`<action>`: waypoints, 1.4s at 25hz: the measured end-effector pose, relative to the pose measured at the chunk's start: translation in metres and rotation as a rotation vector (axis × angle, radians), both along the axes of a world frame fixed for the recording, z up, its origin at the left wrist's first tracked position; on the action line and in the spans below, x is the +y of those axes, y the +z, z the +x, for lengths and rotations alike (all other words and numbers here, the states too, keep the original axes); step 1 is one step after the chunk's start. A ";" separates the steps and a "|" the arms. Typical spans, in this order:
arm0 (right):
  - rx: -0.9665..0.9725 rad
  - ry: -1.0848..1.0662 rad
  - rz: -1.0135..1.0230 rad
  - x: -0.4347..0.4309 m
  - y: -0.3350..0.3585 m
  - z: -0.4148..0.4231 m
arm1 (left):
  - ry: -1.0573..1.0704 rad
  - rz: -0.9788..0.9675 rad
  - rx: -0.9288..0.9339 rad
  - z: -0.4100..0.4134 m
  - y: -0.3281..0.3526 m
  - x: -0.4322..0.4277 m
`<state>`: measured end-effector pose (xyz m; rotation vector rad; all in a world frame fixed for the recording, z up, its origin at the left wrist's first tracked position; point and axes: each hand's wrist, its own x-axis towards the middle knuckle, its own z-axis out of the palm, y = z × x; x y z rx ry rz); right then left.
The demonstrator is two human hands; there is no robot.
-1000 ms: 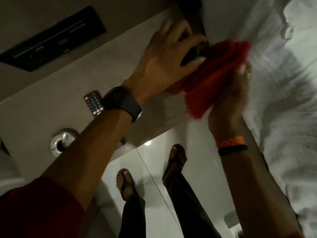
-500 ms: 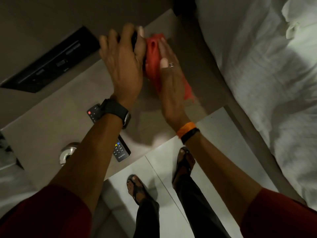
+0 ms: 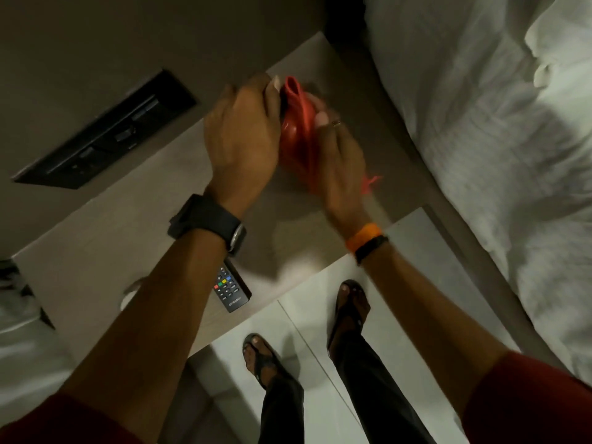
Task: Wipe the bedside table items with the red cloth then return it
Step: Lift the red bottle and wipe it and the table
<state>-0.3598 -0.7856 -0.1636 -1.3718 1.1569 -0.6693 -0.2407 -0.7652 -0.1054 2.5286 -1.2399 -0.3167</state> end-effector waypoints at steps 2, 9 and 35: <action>0.035 0.110 -0.157 0.037 -0.003 -0.007 | 0.077 0.037 -0.021 -0.003 -0.001 -0.011; 0.264 -0.021 0.281 -0.010 -0.054 -0.033 | -0.178 0.105 0.640 0.002 -0.011 0.011; -0.094 -0.154 0.219 0.000 0.014 -0.056 | -0.326 -0.238 0.504 0.026 0.004 0.067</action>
